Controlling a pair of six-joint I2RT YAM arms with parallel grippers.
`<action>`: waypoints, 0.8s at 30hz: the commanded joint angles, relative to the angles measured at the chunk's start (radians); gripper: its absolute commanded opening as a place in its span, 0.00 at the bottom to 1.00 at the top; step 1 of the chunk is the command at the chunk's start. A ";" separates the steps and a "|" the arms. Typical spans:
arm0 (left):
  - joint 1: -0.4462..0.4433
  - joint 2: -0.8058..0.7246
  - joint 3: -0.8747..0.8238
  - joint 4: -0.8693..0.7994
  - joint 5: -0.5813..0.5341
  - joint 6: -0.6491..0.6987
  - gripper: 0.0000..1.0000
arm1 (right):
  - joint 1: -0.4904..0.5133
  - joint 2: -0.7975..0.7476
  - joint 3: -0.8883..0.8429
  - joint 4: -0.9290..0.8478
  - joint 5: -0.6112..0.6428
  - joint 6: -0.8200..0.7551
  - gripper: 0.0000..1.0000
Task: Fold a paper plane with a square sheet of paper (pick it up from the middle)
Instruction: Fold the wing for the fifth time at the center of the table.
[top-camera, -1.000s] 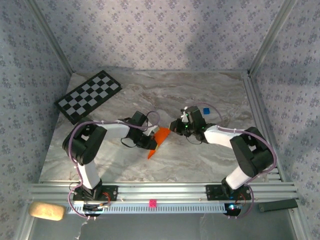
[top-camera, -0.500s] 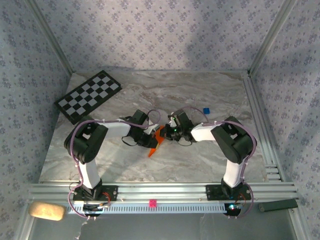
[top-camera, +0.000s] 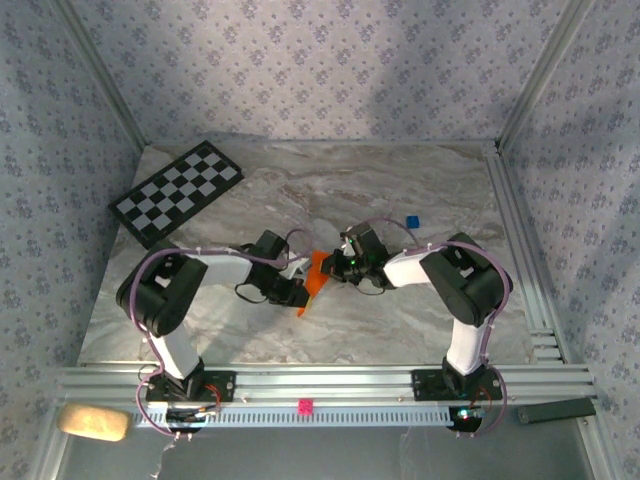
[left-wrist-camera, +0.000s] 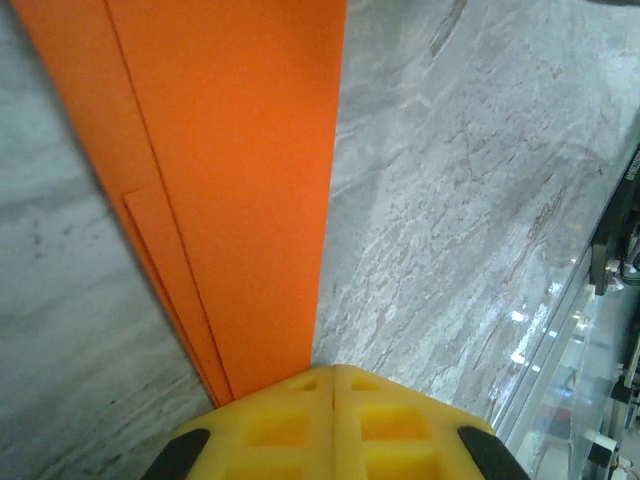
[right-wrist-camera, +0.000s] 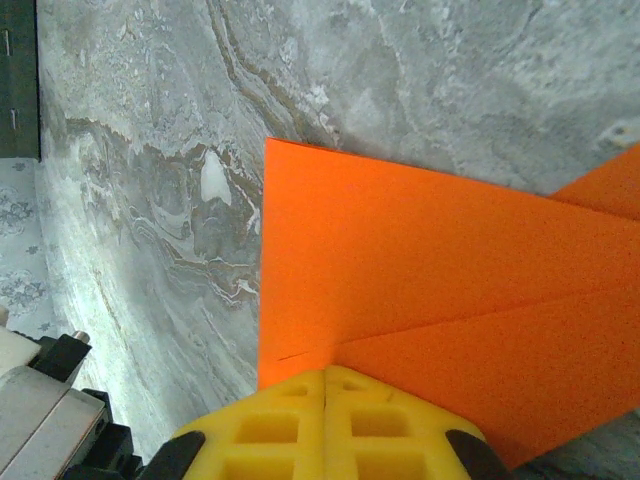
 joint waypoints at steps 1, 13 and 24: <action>-0.006 -0.027 -0.034 -0.040 0.033 -0.016 0.06 | -0.014 0.047 -0.038 -0.147 0.112 0.003 0.01; -0.045 -0.081 -0.028 -0.087 -0.019 -0.051 0.02 | -0.005 0.049 -0.043 -0.154 0.130 0.019 0.01; -0.044 -0.112 0.021 -0.098 -0.032 -0.064 0.01 | 0.002 0.051 -0.042 -0.156 0.133 0.023 0.01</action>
